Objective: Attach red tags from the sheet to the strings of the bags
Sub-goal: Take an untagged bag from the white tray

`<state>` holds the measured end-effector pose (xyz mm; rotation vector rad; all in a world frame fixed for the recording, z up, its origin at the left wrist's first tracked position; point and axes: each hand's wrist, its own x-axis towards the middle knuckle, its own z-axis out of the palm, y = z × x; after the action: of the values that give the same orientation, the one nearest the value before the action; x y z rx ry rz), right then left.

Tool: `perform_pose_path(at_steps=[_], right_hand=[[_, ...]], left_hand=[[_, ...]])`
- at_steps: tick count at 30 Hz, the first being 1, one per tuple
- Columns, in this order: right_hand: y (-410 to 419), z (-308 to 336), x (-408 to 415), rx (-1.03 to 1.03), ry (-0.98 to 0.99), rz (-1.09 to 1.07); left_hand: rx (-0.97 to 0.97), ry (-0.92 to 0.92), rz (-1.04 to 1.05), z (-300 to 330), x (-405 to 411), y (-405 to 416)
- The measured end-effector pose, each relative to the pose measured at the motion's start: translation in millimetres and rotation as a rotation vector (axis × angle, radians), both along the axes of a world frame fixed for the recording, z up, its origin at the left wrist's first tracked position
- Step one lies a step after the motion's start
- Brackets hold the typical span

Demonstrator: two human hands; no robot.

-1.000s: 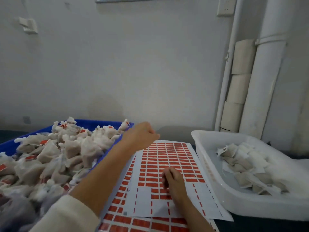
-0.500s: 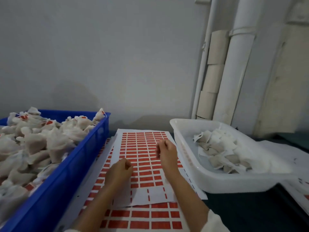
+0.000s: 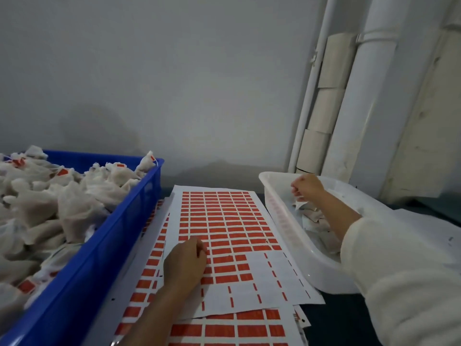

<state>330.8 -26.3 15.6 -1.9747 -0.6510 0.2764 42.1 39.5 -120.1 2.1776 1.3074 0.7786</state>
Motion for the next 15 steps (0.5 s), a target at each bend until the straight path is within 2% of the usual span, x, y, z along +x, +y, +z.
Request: perform_pose_path(at_steps=[4, 6, 12, 15], right_hand=[[-9.8, -18.0, 46.6, -0.310, -0.189, -0.004], [-10.3, -26.3, 60.7, -0.459, -0.191, 0.019], [2.4, -37.7, 65.5, -0.579, -0.202, 0.098], [4.2, -37.4, 62.4, -0.691, -0.405, 0.069]], left_hand=[[0.028, 0.012, 0.011, -3.8, 4.6, 3.3], [0.035, 0.014, 0.017, -3.3, 6.4, 4.0], [0.048, 0.007, 0.025, -6.9, 7.0, 5.0], [0.057, -0.001, 0.024, -7.6, 7.3, 5.8]])
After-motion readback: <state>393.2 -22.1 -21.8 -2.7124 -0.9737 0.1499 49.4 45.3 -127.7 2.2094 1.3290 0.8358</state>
